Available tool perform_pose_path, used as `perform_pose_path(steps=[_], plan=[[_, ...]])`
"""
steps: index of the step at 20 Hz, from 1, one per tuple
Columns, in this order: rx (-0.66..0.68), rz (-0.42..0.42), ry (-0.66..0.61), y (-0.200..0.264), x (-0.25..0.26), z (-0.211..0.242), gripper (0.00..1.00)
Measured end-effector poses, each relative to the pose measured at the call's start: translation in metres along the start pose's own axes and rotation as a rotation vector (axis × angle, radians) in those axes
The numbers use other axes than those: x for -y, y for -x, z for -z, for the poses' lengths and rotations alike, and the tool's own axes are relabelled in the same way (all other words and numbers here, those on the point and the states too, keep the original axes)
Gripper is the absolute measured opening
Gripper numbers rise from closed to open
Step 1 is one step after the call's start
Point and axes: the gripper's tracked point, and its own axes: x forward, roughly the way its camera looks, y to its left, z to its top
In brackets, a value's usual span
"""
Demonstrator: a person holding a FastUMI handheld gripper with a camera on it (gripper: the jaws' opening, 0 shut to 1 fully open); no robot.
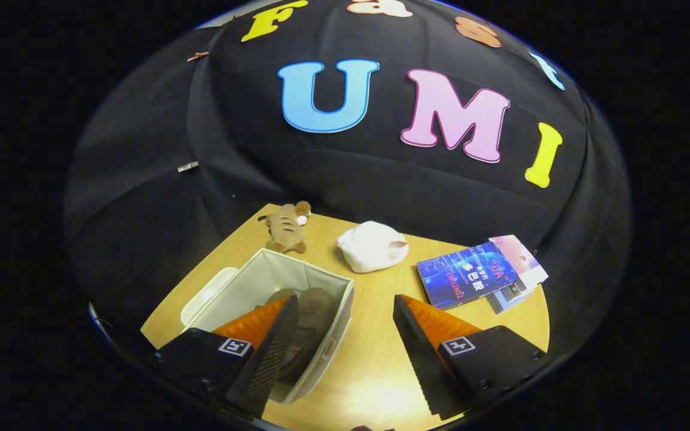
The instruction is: Open the storage box then place both shoes into the box .Put the left shoe in first, then the right shoe, with the right side of both shoes facing outward in a uniform manner.
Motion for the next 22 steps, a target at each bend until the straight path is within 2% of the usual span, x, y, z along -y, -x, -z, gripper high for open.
perform_pose_path(steps=[6, 13, 22], plan=[[0.174, 0.034, -0.015, 0.06, 0.081, -0.029, 0.98], [0.312, 0.181, 0.047, 0.139, 0.212, -0.037, 0.98], [0.438, 0.283, 0.036, 0.206, 0.308, -0.032, 0.98]])
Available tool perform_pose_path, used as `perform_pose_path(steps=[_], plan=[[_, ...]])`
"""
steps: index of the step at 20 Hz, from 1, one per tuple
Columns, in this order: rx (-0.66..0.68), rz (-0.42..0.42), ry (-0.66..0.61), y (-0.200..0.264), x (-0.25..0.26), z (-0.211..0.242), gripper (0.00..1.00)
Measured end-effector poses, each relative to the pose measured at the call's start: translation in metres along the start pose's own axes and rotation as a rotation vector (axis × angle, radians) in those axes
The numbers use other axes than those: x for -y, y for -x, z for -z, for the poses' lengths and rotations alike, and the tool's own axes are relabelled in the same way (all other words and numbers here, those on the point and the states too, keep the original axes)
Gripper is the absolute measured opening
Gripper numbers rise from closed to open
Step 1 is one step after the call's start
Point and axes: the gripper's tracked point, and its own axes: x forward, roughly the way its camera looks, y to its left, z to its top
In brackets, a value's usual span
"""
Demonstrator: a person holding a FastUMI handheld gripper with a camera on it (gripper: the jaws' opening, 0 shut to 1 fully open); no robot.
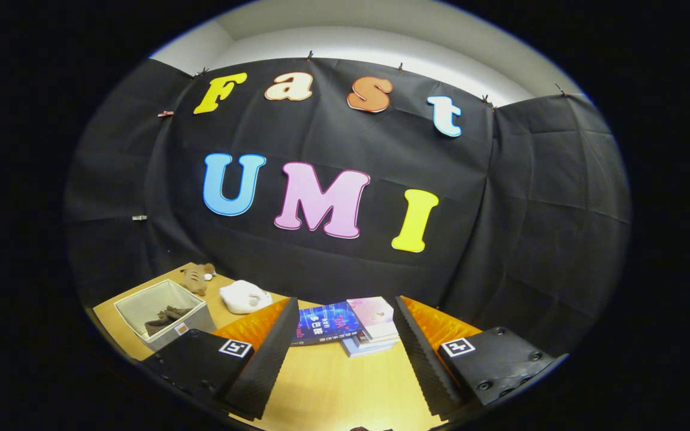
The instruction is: Open the storage box then place both shoes into the box .Put the left shoe in first, then the right shoe, with the right side of both shoes facing outward in a uniform manner.
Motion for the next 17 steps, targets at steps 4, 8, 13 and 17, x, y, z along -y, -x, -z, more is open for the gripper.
perform_pose_path(steps=[4, 8, 13, 17], plan=[[0.027, 0.023, 0.007, 0.003, 0.022, 0.003, 0.98], [0.021, 0.021, 0.007, 0.002, 0.028, 0.007, 0.98], [0.018, 0.015, 0.003, -0.004, 0.032, 0.01, 0.98], [0.029, 0.019, 0.004, -0.004, 0.033, 0.011, 0.98]])
